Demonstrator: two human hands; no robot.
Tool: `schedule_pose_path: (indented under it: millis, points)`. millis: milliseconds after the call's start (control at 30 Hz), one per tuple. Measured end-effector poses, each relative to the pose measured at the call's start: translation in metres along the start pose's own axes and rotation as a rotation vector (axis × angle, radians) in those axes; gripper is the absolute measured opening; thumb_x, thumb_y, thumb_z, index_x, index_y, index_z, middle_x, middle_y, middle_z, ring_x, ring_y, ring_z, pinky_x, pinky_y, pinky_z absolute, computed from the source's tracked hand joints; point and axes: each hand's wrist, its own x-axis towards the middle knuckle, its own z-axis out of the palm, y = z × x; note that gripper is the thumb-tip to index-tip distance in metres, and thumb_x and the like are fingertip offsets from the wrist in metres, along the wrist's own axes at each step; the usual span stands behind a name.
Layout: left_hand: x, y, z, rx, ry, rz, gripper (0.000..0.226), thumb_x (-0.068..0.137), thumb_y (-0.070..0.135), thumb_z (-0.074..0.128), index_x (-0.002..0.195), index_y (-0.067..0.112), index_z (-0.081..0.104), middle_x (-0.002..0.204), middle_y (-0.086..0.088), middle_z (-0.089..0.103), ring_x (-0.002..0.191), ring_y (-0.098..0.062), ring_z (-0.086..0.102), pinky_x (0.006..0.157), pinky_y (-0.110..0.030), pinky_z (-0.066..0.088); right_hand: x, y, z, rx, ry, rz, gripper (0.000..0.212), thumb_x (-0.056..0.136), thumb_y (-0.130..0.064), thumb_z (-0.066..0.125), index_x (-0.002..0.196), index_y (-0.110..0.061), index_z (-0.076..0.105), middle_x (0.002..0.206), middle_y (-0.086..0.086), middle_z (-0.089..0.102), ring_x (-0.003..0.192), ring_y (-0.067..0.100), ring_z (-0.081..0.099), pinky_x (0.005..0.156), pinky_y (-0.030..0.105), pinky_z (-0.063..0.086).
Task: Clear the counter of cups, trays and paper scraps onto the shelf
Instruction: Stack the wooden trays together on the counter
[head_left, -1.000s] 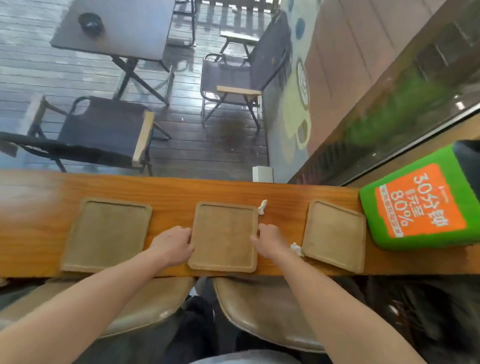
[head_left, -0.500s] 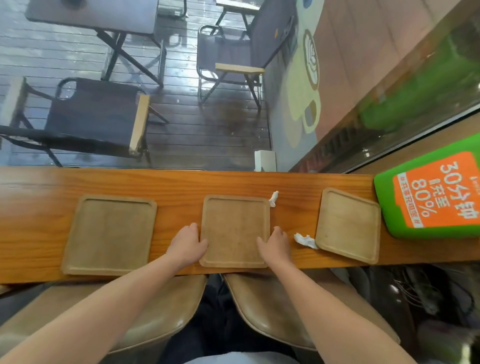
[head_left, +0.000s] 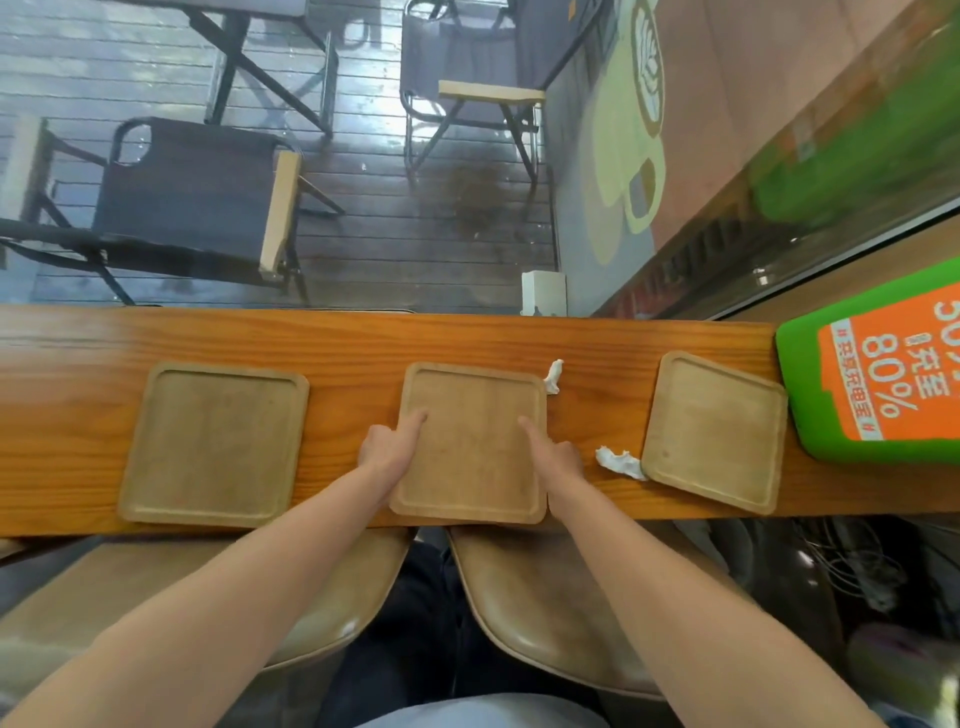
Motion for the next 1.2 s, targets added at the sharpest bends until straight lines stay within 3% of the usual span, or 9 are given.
schedule_pose_path:
  millis: [200,300,433,567,667,833,1033,1200]
  points:
    - [-0.018,0.018,-0.001,-0.085,-0.009,0.179,0.072,0.088,0.065,0.057,0.139,0.014,0.051,0.128,-0.008,0.063,0.114,-0.03,0.062,0.099,-0.051,0.052,-0.014,-0.015,-0.004,0.117,-0.076,-0.144,0.069,0.088,-0.062,0.058,0.136,-0.013,0.054,0.128,0.003,0.06,0.113,0.025,0.055,0.09,0.038,0.043]
    - [-0.03,0.025,-0.014,-0.136,-0.029,0.195,0.08,0.084,0.065,0.06,0.146,0.016,0.045,0.136,-0.007,0.06,0.121,-0.031,0.059,0.103,-0.052,0.05,-0.026,-0.026,-0.008,0.112,-0.111,-0.216,0.064,0.092,-0.059,0.055,0.135,-0.012,0.055,0.12,0.001,0.06,0.106,0.022,0.054,0.088,0.037,0.042]
    - [-0.049,0.03,-0.033,-0.178,-0.016,0.224,0.089,0.08,0.065,0.062,0.151,0.017,0.037,0.143,-0.009,0.055,0.127,-0.033,0.055,0.104,-0.053,0.048,-0.044,-0.04,-0.007,0.083,-0.139,-0.26,0.07,0.091,-0.061,0.055,0.141,-0.012,0.049,0.137,0.005,0.055,0.121,0.029,0.052,0.097,0.042,0.041]
    - [-0.067,0.036,-0.053,-0.198,0.061,0.274,0.072,0.086,0.057,0.063,0.143,0.015,0.045,0.133,-0.009,0.061,0.117,-0.032,0.061,0.099,-0.052,0.052,-0.063,-0.056,-0.002,0.04,-0.161,-0.316,0.079,0.09,-0.063,0.053,0.148,-0.01,0.041,0.144,0.007,0.05,0.13,0.032,0.047,0.103,0.045,0.038]
    - [-0.079,0.038,-0.069,-0.242,0.087,0.3,0.059,0.091,0.05,0.062,0.137,0.014,0.048,0.126,-0.01,0.062,0.111,-0.031,0.062,0.097,-0.052,0.053,-0.077,-0.066,0.008,-0.007,-0.181,-0.368,0.079,0.088,-0.065,0.052,0.144,-0.01,0.044,0.135,0.007,0.056,0.12,0.03,0.052,0.101,0.044,0.043]
    - [-0.084,0.029,-0.1,-0.255,0.121,0.288,0.072,0.094,0.047,0.061,0.151,0.011,0.035,0.141,-0.014,0.053,0.127,-0.036,0.053,0.107,-0.053,0.045,-0.093,-0.075,0.035,-0.067,-0.226,-0.407,0.07,0.09,-0.064,0.051,0.132,-0.008,0.052,0.115,0.005,0.062,0.106,0.028,0.058,0.099,0.05,0.048]
    - [-0.072,0.006,-0.15,-0.217,0.136,0.284,0.058,0.095,0.043,0.061,0.139,0.009,0.047,0.131,-0.014,0.06,0.118,-0.034,0.058,0.104,-0.051,0.048,-0.114,-0.07,0.085,-0.086,-0.212,-0.406,0.068,0.093,-0.059,0.051,0.135,-0.005,0.052,0.129,0.014,0.059,0.117,0.035,0.056,0.104,0.053,0.044]
    - [-0.054,-0.024,-0.201,-0.149,0.103,0.263,0.059,0.095,0.044,0.061,0.139,0.007,0.048,0.133,-0.015,0.06,0.119,-0.035,0.058,0.104,-0.051,0.048,-0.139,-0.061,0.138,-0.118,-0.186,-0.346,0.071,0.094,-0.055,0.052,0.143,-0.004,0.044,0.139,0.013,0.051,0.124,0.034,0.05,0.103,0.047,0.043]
